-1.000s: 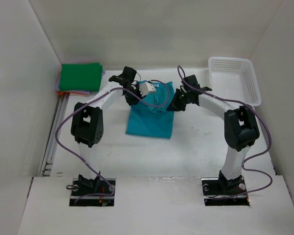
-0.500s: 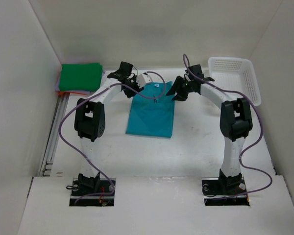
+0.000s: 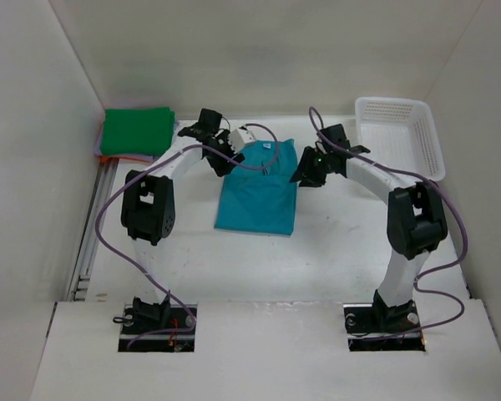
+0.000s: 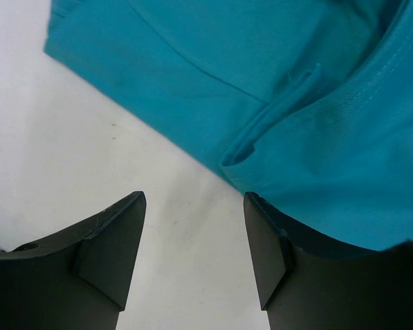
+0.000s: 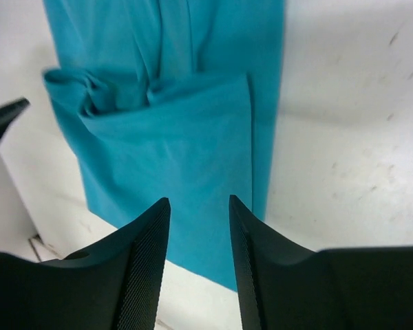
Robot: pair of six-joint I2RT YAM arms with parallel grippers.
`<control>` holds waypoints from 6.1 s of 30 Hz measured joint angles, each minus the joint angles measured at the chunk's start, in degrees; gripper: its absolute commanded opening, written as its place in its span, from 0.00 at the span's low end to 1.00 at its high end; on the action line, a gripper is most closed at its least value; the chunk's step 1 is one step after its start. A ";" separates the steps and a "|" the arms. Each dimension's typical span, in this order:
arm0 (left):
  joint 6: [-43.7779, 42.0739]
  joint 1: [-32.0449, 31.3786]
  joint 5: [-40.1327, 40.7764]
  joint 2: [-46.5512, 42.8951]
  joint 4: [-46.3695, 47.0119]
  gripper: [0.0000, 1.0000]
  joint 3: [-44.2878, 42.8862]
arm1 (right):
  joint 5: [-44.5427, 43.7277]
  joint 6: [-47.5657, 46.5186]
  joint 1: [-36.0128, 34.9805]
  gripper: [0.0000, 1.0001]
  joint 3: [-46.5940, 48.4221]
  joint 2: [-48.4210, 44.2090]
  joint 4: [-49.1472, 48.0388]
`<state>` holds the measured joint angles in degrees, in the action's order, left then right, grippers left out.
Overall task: Fold and stack the t-shirts
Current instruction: Fold the folded rectangular tshirt in 1/3 of the way, then grab one side of the 2/3 rectangular tshirt with both arms, then fold the long partially folded tshirt into a neat square
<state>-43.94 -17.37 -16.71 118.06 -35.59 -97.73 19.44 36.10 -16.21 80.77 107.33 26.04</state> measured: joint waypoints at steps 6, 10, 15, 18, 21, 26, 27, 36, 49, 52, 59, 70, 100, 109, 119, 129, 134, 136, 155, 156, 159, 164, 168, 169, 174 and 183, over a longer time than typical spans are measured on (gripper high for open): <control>4.63 -0.15 -0.85 0.11 1.03 0.58 0.50 | -3.74 -0.22 -5.46 0.48 -3.93 -0.79 -0.24; 6.93 -0.20 -2.36 1.42 1.25 0.57 0.50 | -5.07 1.05 -5.99 0.48 -5.22 -0.79 -1.77; 8.00 -0.22 -3.80 4.28 -0.28 0.53 0.50 | -6.08 2.91 -5.90 0.49 -9.16 -0.79 -3.87; 8.48 -0.22 -4.57 5.55 -1.46 0.40 0.50 | -6.21 3.54 -6.01 0.49 -10.51 -0.79 -3.96; 9.29 -0.22 -5.20 6.05 -1.97 0.21 0.50 | -6.34 4.09 -6.21 0.46 -10.86 -0.79 -4.46; 11.54 0.00 -6.12 6.10 -1.40 0.09 0.50 | -6.45 4.94 -6.75 0.17 -11.43 -0.79 -5.44; 12.13 0.11 -6.23 6.10 -1.05 0.09 0.50 | -6.51 5.07 -6.80 0.09 -11.65 -0.79 -5.60; 16.13 1.99 -6.93 3.85 3.54 0.11 3.56 | -7.04 6.82 -6.80 0.00 -15.52 -0.79 -7.06; 17.09 2.36 -4.07 0.90 6.49 0.60 4.96 | -7.74 6.69 -6.73 0.51 -16.13 -3.74 -8.31; 14.99 2.71 -2.54 -4.96 6.95 0.64 7.61 | -8.90 6.56 -6.73 0.56 -17.51 -9.51 -8.31; 1.22 0.66 -1.01 -24.96 6.71 0.59 24.02 | -10.82 10.34 -9.35 0.58 -25.68 -22.69 -9.31; -6.88 -9.40 1.44 -25.70 2.43 0.59 43.78 | -9.77 19.47 -15.28 0.58 -36.65 -18.62 -13.60; -5.11 -14.32 6.56 -30.56 3.67 0.04 49.75 | -7.30 23.76 -20.52 0.00 -40.89 -23.50 -17.09; -0.66 -24.48 6.54 -50.86 -22.43 0.04 50.42 | -10.73 32.06 -42.29 0.00 -44.30 -46.27 -4.37; 5.09 -22.23 -3.23 -49.70 -38.91 0.06 33.51 | -14.91 40.15 -48.57 0.00 -40.00 -57.70 9.86; 7.21 -10.86 -5.90 -27.12 -33.31 0.07 22.32 | -8.13 27.43 -21.00 0.00 -38.21 -48.22 7.23; 7.52 -8.83 -5.99 -21.16 -32.04 0.07 15.10 | -4.46 20.98 -15.39 0.00 -34.05 -40.70 6.03; 7.54 -7.98 -5.95 -19.17 -31.87 0.08 13.11 | -3.28 18.86 -13.88 0.00 -32.35 -37.11 5.40; 12.35 -3.78 -1.68 -3.67 -21.05 0.32 3.37 | -0.35 9.68 -4.63 0.33 -19.30 -11.72 -2.49; 12.92 -3.39 -0.85 -3.13 -20.06 0.35 2.64 | -0.37 9.46 -4.00 0.34 -18.62 -10.82 -3.45; 14.56 -2.08 2.03 -2.29 -16.79 0.41 0.70 | -0.37 9.05 -2.32 0.37 -17.14 -9.79 -6.01; 16.15 -0.76 4.61 -4.94 -11.72 0.45 0.20 | -0.66 8.66 -1.25 0.41 -16.61 -12.04 -8.81; 16.72 -3.41 4.26 -11.41 -10.45 0.40 4.17 | -1.62 8.70 -1.60 0.18 -19.78 -18.78 -10.08; 16.87 -4.59 3.78 -12.81 -10.38 0.39 5.33 | -2.19 8.81 -1.92 0.12 -21.09 -20.96 -10.14; 18.53 -9.49 0.26 -14.75 -10.21 0.36 10.47 | -3.17 10.51 -5.16 0.02 -25.53 -25.44 -10.27; 23.80 -3.78 0.87 -5.92 -5.49 0.35 11.50 | -4.55 12.41 -6.73 0.00 -26.40 -13.42 -12.48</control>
<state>-20.14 -21.15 -15.84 112.14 -41.08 -86.24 14.90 48.51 -22.94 54.37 93.91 13.56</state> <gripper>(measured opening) 0.356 0.002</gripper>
